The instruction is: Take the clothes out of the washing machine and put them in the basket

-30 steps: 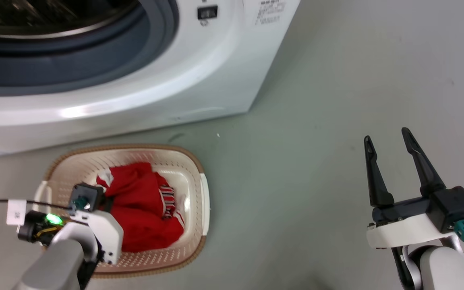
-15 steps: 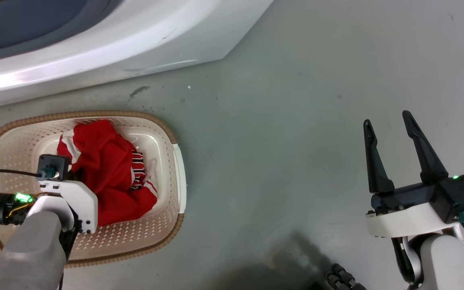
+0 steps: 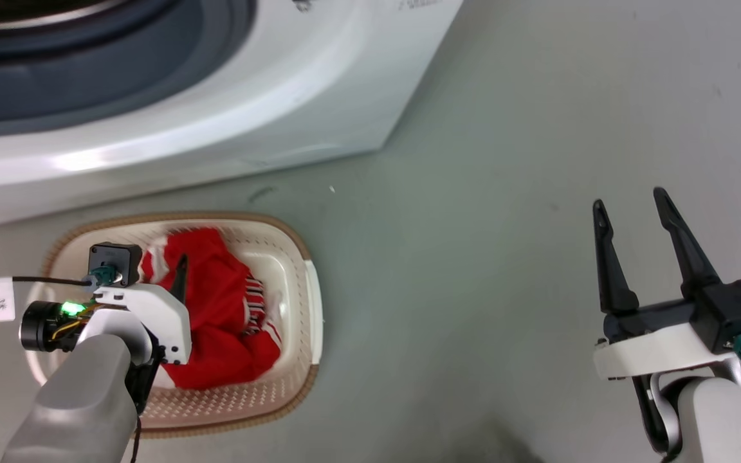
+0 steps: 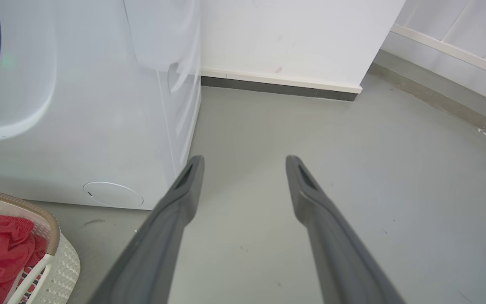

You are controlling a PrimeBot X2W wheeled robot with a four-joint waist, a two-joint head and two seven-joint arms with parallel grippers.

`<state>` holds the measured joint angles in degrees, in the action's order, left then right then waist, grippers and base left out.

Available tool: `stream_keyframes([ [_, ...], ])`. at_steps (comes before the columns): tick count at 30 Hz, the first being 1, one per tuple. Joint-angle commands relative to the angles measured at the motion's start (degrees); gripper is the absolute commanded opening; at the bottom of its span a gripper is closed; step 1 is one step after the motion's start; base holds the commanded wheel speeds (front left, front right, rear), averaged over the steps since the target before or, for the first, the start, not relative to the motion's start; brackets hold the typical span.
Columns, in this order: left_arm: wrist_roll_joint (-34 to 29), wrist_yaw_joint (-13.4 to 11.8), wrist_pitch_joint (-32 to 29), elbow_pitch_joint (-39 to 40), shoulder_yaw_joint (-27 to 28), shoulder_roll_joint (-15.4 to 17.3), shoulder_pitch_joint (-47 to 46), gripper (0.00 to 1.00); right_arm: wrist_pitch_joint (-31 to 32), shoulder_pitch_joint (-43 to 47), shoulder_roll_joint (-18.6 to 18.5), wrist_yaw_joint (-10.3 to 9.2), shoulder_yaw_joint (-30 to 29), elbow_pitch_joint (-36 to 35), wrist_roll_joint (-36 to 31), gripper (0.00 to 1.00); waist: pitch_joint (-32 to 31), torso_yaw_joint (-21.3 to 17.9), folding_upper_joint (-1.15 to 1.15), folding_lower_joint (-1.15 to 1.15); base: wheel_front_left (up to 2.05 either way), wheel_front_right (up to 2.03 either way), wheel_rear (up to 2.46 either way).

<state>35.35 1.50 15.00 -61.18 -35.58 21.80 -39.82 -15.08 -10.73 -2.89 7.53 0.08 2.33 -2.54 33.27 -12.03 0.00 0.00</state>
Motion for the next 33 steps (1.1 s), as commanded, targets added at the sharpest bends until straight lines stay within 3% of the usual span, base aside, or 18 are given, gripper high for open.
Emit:
stream_keyframes([
  [1,-0.46,-0.45,0.22,1.53,1.03,0.18,1.46,1.00,-0.13,0.55,0.04,-0.08,-0.55,0.50,-0.33,1.00,-4.47,2.47,0.00,0.00,0.00,0.00,0.00],
  [11,-6.57,-3.68,0.19,21.86,14.27,-0.51,11.04,1.00,-0.12,2.93,0.03,-0.07,-3.59,3.03,-2.33,1.00,-16.47,7.15,0.00,0.00,0.00,0.00,0.00],
  [16,-10.57,-3.79,0.22,33.30,20.81,-2.18,17.77,1.00,-0.12,4.71,0.04,-0.08,-4.73,3.78,-2.81,1.00,-21.31,8.95,0.00,0.00,0.00,0.00,0.00],
  [26,-21.41,-6.39,0.20,52.08,29.36,-8.23,32.92,1.00,-0.13,9.48,0.04,-0.08,-5.82,3.70,-2.96,1.00,-27.95,10.82,0.00,0.00,0.00,0.00,0.00],
  [33,-24.12,-5.70,0.21,56.70,33.29,-12.71,41.64,1.00,-0.12,12.51,0.04,-0.07,-4.85,4.34,-2.17,1.00,-31.26,10.75,0.00,0.00,0.00,0.00,0.00],
])
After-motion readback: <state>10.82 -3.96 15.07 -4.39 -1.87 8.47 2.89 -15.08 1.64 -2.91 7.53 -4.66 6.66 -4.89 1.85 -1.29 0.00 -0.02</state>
